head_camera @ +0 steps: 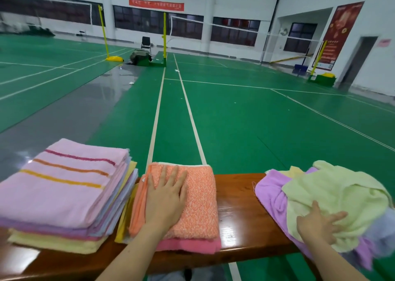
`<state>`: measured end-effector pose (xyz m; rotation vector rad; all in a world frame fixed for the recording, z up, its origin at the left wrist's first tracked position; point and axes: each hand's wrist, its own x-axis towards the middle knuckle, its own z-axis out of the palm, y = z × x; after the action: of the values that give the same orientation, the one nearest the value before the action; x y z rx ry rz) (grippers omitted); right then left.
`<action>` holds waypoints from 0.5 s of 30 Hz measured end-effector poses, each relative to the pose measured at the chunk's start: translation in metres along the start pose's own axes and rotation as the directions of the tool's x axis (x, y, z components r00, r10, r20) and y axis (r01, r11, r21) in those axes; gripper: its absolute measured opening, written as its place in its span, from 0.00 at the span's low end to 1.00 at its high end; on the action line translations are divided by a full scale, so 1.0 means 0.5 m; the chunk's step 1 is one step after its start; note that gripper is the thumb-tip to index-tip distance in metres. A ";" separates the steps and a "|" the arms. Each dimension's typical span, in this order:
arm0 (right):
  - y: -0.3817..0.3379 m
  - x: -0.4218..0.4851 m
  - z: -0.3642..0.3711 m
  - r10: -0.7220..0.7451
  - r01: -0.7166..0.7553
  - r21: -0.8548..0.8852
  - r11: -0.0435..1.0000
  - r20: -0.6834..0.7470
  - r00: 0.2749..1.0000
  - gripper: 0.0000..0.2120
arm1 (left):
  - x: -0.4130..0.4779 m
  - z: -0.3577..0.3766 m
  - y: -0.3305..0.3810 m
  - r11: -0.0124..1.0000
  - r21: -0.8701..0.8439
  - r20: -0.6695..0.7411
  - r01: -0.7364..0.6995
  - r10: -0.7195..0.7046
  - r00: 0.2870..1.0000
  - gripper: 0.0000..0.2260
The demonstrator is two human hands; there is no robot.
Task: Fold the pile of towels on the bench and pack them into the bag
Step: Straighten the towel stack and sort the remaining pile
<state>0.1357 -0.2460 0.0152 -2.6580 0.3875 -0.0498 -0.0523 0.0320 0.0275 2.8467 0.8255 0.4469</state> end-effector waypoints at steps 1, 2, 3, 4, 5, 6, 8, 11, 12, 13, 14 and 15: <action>0.002 0.005 -0.001 -0.001 0.001 0.010 1.000 0.004 1.000 0.30 | 0.000 0.000 0.000 1.000 -0.004 0.000 0.001 -0.001 1.000 0.41; 0.001 0.012 -0.004 -0.005 0.005 0.004 1.000 -0.010 1.000 0.27 | 0.000 0.000 0.001 1.000 -0.007 0.000 -0.001 0.001 1.000 0.41; 0.000 0.016 -0.010 -0.013 0.012 -0.013 1.000 -0.030 0.999 0.24 | 0.000 0.000 0.000 1.000 -0.009 -0.003 -0.004 0.004 1.000 0.41; -0.003 0.018 -0.017 -0.022 0.020 -0.043 0.999 -0.047 0.999 0.20 | 0.000 0.001 -0.001 1.000 -0.010 -0.005 -0.006 0.006 1.000 0.41; -0.007 0.021 -0.025 -0.027 0.022 -0.083 0.996 -0.056 0.998 0.17 | 0.000 0.002 -0.003 1.000 -0.010 -0.005 -0.008 0.008 1.000 0.40; -0.011 0.023 -0.035 -0.022 0.014 -0.126 0.992 -0.058 0.998 0.14 | 0.000 0.002 -0.003 1.000 -0.010 -0.006 -0.011 0.011 1.000 0.40; -0.019 0.028 -0.053 0.015 -0.024 -0.147 0.989 -0.066 0.998 0.11 | -0.002 0.003 -0.004 0.999 -0.031 -0.009 -0.016 0.016 1.000 0.40; -0.047 0.025 -0.071 -0.026 0.024 -0.018 1.000 -0.121 0.992 0.15 | -0.003 -0.001 -0.005 0.996 -0.081 0.000 -0.022 0.022 1.000 0.40; -0.066 0.019 -0.076 -0.086 0.090 0.025 0.996 -0.130 0.988 0.18 | -0.004 -0.004 -0.006 0.995 -0.094 0.010 -0.025 0.026 1.000 0.40; -0.092 0.011 -0.081 -0.164 0.175 0.068 0.982 -0.140 0.976 0.21 | -0.006 -0.008 -0.006 0.994 -0.108 0.018 -0.028 0.030 0.999 0.41; -0.121 0.001 -0.086 -0.240 0.261 0.126 0.957 -0.159 0.958 0.24 | -0.008 -0.010 -0.007 0.991 -0.130 0.023 -0.032 0.035 0.999 0.42; -0.153 -0.014 -0.093 -0.311 0.346 0.199 0.917 -0.189 0.932 0.25 | -0.011 -0.017 -0.007 0.984 -0.171 0.021 -0.039 0.043 0.999 0.42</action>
<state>0.1445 -0.1983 0.0908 -2.4662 -0.0258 -0.3841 -0.0610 0.0323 0.0336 2.7095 0.6893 0.4633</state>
